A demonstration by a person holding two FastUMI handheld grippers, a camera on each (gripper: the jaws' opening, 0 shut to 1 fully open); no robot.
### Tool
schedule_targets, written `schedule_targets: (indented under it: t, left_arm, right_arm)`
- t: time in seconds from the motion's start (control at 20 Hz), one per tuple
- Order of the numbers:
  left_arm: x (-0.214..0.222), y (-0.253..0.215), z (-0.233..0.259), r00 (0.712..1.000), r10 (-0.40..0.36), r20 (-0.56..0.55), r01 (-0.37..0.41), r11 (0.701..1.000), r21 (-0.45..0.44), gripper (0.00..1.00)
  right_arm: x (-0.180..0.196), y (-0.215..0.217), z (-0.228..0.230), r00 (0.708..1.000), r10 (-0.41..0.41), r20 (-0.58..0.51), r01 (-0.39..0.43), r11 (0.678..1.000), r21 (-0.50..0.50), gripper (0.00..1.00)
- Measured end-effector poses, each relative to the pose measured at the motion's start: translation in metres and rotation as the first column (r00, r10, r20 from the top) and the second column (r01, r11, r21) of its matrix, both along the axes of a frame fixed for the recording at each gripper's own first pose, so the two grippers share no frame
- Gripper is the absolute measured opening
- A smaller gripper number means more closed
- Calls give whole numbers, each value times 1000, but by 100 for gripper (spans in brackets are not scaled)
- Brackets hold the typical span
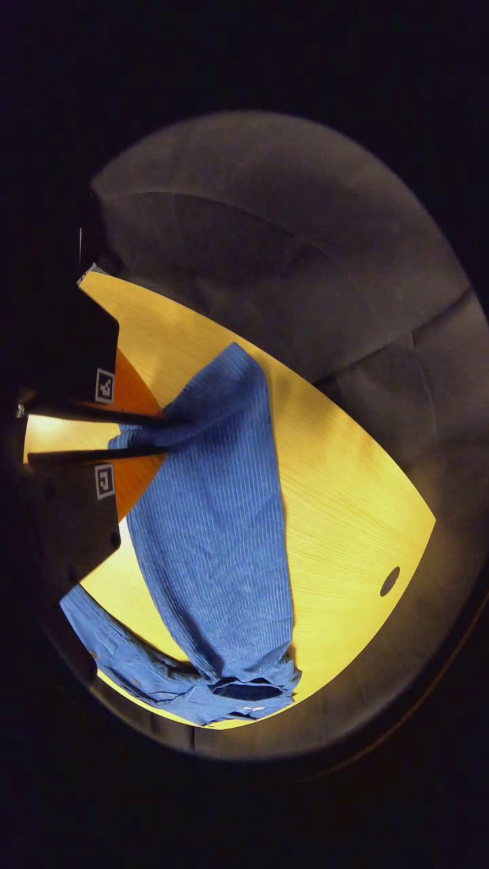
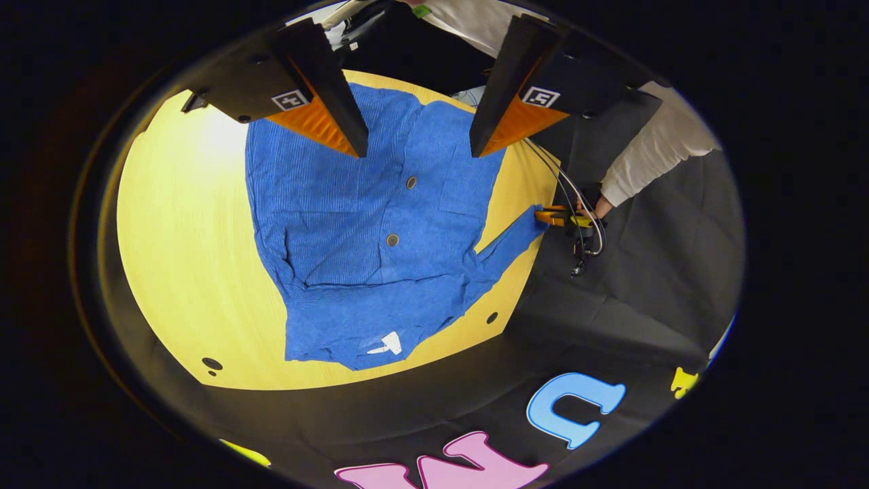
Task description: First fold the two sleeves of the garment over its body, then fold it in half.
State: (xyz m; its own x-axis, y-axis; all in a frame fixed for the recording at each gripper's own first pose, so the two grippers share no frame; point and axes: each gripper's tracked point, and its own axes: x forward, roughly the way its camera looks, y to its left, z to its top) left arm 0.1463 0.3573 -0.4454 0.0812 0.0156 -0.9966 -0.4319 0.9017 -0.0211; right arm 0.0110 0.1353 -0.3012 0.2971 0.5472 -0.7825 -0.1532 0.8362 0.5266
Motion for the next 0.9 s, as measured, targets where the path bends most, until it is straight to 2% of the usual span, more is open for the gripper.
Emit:
schedule_targets:
  t: [0.05, 0.1, 0.15, 0.3, 0.4, 0.5, 0.55, 0.75, 0.8, 0.9]
  left_arm:
    - [3, 1, 2, 1000, -2, 13, 2, 1000, 7, 7]
    - [3, -1, 5, 1000, 10, 17, -10, 1000, 11, 7]
    - [6, -2, 5, 999, 19, 28, -19, 1000, 11, 0]
    - [14, -7, 18, 995, -4, 95, 2, 1000, 26, 0]
    - [26, -16, 39, 986, -88, 144, 80, 995, 63, 0]
    - [41, -26, 72, 964, -193, 184, 174, 978, 114, 0]
    - [53, -33, 90, 948, -230, 218, 204, 969, 138, 0]
    - [104, -98, 184, 851, -348, 393, 297, 937, 186, 0]
    - [111, -118, 203, 821, -384, 423, 327, 923, 204, 0]
    - [131, -177, 241, 742, -474, 474, 407, 881, 243, 0]
  right_arm:
    - [-2, 0, -2, 1000, 1, -3, -1, 1000, -2, 97]
    - [-5, 0, -4, 1000, 0, -8, 0, 1000, -5, 97]
    - [-9, -2, -5, 1000, -6, -16, 6, 1000, -1, 97]
    - [-6, -7, -5, 1000, -15, -14, 16, 1000, 7, 97]
    - [1, -10, -3, 1000, -26, -8, 26, 999, 21, 97]
    - [9, -15, 0, 999, -41, 3, 41, 998, 38, 97]
    - [13, -18, 0, 999, -46, 12, 45, 998, 48, 97]
    - [16, -37, 0, 999, -37, 18, 35, 997, 62, 97]
    - [18, -43, 0, 999, -39, 21, 38, 997, 65, 97]
    - [25, -59, -1, 998, -60, 27, 58, 996, 73, 97]
